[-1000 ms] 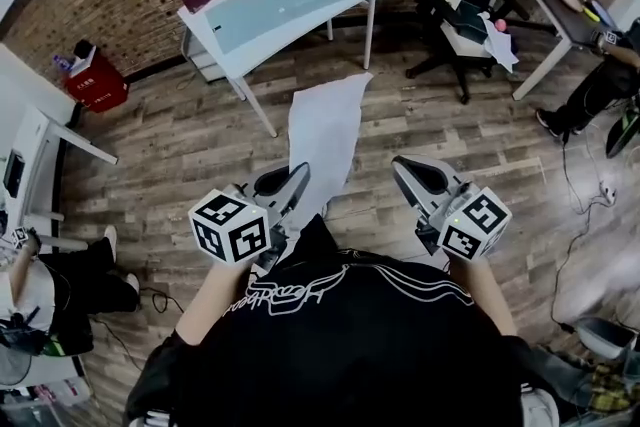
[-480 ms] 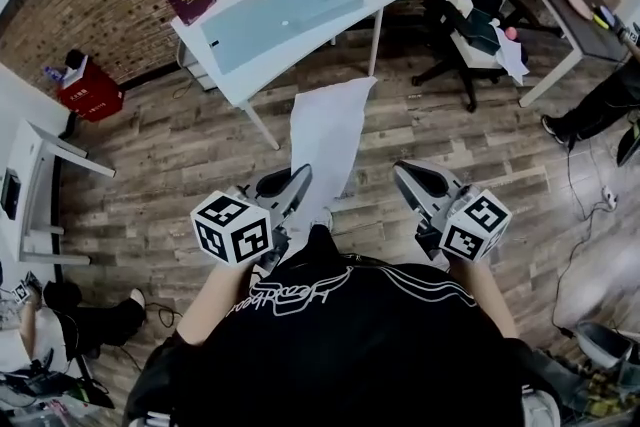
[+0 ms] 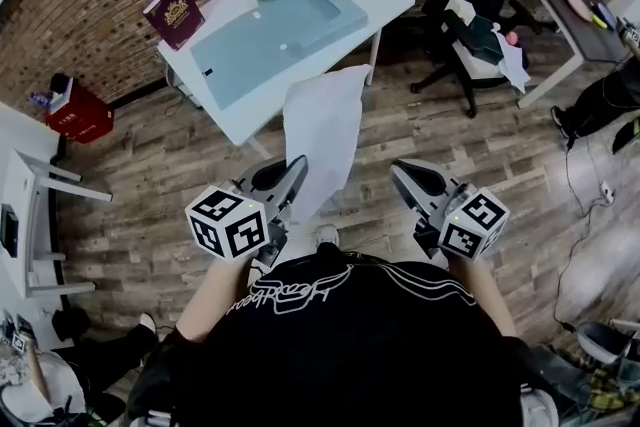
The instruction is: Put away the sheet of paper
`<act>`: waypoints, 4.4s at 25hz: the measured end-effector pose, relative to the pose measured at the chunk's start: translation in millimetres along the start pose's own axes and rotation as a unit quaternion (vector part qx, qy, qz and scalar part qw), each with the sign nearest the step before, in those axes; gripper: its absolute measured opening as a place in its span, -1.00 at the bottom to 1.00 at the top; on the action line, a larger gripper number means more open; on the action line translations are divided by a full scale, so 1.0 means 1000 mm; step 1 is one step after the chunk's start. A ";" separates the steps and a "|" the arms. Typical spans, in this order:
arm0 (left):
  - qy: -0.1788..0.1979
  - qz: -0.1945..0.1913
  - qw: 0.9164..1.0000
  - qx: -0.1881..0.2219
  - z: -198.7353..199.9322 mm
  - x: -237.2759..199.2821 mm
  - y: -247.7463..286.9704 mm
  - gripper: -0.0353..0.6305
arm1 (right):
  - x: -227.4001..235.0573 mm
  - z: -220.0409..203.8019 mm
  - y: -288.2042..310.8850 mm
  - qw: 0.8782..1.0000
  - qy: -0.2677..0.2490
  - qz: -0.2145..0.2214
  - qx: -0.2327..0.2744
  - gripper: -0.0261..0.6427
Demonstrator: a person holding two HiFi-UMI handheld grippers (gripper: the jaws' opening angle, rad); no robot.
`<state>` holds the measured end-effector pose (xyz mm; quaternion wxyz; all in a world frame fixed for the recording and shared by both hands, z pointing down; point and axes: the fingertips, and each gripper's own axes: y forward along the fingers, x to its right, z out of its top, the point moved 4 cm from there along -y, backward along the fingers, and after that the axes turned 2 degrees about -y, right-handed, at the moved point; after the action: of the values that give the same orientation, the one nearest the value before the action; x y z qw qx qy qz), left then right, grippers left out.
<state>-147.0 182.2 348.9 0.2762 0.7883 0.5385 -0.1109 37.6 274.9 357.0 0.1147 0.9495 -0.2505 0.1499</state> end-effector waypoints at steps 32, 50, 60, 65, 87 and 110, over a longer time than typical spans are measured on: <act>-0.041 0.101 0.992 0.058 0.090 -0.186 0.029 -0.80 | 0.098 0.033 0.157 0.999 0.029 0.041 -0.009 -0.91; -0.110 0.204 0.969 0.091 0.166 -0.291 0.104 -0.80 | 0.259 0.104 0.270 0.992 0.024 0.119 -0.038 -0.91; -0.141 0.201 0.961 0.126 0.190 -0.312 0.119 -0.80 | 0.286 0.114 0.298 0.986 0.010 0.154 -0.056 -0.91; -0.145 0.212 0.958 0.124 0.193 -0.335 0.119 -0.80 | 0.289 0.112 0.314 0.986 0.013 0.154 -0.070 -0.91; -0.242 0.231 0.941 0.056 0.139 -0.447 0.124 -0.80 | 0.273 0.109 0.348 0.989 0.039 0.095 -0.106 -0.91; -0.273 0.279 0.920 0.037 0.093 -0.486 0.129 -0.80 | 0.254 0.088 0.376 0.981 0.038 0.128 -0.141 -0.91</act>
<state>-210.1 -286.7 542.8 0.4031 0.8553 0.1964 -0.2597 76.1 -182.0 415.5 0.2363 0.8775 -0.3843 0.1625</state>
